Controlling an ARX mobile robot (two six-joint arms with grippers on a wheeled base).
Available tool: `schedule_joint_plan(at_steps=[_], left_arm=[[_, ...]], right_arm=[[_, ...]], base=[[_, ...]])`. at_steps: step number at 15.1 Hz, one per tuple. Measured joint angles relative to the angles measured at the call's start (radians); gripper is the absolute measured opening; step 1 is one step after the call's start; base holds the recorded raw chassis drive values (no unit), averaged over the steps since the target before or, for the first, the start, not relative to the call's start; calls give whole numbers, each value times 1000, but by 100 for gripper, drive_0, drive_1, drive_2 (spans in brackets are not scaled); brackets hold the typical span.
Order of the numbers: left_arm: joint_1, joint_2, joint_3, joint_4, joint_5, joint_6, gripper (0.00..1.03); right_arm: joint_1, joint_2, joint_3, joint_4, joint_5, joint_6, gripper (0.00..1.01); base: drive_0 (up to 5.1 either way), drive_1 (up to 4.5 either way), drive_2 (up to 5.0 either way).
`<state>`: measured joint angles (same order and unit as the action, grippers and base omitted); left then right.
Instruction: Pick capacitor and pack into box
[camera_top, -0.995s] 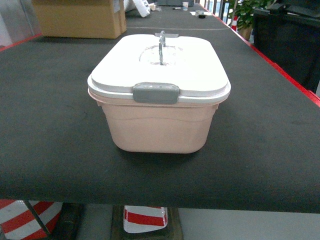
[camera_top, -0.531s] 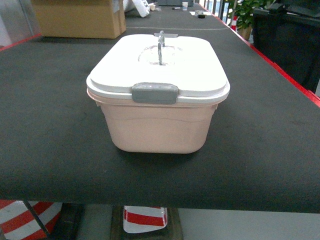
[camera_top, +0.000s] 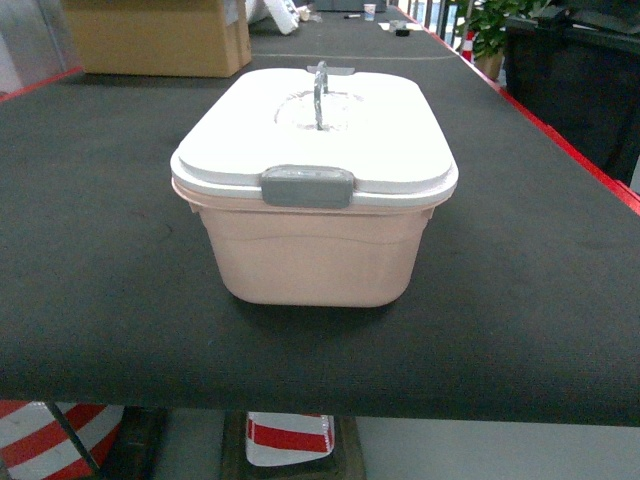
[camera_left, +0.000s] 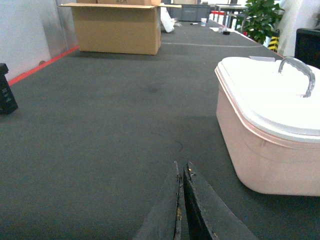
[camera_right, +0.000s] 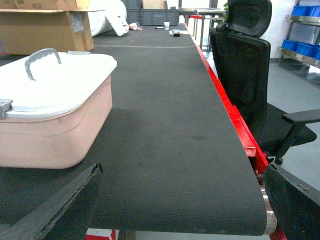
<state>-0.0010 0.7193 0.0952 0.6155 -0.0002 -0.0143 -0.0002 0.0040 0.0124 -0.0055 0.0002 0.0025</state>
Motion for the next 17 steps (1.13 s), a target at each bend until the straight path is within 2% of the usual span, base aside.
schedule_joint_plan(at_steps=[5,7,8,17], left_arm=[[0,-82,-30,-54,0,0,2],[0,-157,-48,-109,0,0,2],[0,-165,-78,-52,0,0,2],[0,-446,-82,-342,0,0,2]], right_arm=[[0,0,0,0,0,0,98],[0,0,0,0,0,0,98],[0,0,0,0,0,0,98],[0,0,0,0,0,0,98]], base=[[0,0,0],[0,0,0],[0,0,0],[0,0,0]])
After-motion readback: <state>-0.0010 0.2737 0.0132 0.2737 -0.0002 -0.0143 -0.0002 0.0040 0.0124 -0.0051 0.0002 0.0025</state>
